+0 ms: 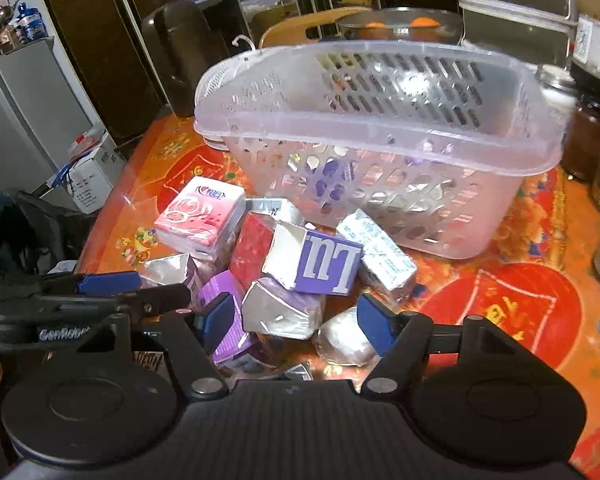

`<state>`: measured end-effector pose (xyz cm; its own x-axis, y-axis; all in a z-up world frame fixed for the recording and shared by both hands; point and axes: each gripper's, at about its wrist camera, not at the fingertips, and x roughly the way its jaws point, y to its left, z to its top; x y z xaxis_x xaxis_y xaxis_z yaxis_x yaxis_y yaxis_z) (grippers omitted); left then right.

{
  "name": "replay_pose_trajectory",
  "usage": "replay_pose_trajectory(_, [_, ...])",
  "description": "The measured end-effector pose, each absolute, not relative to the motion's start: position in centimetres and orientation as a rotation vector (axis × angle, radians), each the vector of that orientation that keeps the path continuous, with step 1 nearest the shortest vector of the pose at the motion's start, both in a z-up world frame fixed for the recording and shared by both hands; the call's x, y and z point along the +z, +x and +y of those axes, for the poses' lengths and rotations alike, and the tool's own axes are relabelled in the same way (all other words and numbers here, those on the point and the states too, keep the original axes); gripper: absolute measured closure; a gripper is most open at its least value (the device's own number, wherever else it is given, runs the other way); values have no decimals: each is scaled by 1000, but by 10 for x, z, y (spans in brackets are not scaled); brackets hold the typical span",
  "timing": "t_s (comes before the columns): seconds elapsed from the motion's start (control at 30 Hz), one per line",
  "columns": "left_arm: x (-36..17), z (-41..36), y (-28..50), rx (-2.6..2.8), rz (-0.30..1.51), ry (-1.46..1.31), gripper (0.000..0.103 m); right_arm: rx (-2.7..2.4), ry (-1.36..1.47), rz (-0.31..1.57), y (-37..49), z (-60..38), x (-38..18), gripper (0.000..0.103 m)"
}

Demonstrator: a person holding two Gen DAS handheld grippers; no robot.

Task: Organize objects
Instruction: 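Grasp a purple-white box with the left tool while the right tool grasps a foil packet, then place both held items into the clear basket and release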

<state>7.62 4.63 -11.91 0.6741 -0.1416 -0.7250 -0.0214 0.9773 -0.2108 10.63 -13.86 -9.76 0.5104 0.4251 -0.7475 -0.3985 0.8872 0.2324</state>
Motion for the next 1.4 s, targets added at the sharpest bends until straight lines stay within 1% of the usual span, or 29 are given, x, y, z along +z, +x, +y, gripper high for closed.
replay_pose_trajectory(0.03, [-120,46,76,-68,832,-206,26,499,28,917,108,-136,-100,33])
replay_pose_trajectory(0.07, [-121,45,77,-68,836,-203,26,499,20,928,110,-133,-103,36])
replay_pose_trajectory(0.1, [-122,44,77,-69,838,-201,26,505,12,944,112,-130,-107,46])
replay_pose_trajectory(0.13, [-123,43,78,-72,838,-199,26,522,22,961,113,-129,-109,53])
replay_pose_trajectory(0.17, [-123,41,78,-75,837,-193,26,525,28,964,112,-127,-110,54])
replay_pose_trajectory(0.33, [-124,36,83,-73,834,-174,26,529,19,934,100,-131,-97,55])
replay_pose_trajectory(0.47, [-124,34,86,-83,835,-176,37,544,34,924,92,-142,-83,54])
replay_pose_trajectory(0.5, [-124,33,86,-78,835,-168,38,545,32,920,91,-145,-79,54])
replay_pose_trajectory(0.57, [-122,33,85,-65,828,-162,48,548,36,912,86,-151,-74,54])
replay_pose_trajectory(0.93, [-97,36,63,-98,775,-177,48,509,103,850,67,-196,-46,54])
replay_pose_trajectory(1.03, [-69,36,55,-121,723,-208,48,506,126,795,64,-205,-25,54])
replay_pose_trajectory(1.13, [-27,34,59,-186,638,-236,48,505,137,712,73,-211,6,54])
replay_pose_trajectory(1.27, [27,24,97,-266,522,-241,48,497,62,605,112,-205,41,54])
replay_pose_trajectory(1.33, [42,16,132,-278,510,-244,48,492,40,619,143,-198,43,54])
replay_pose_trajectory(1.4, [39,6,173,-264,549,-222,48,505,23,682,177,-189,34,54])
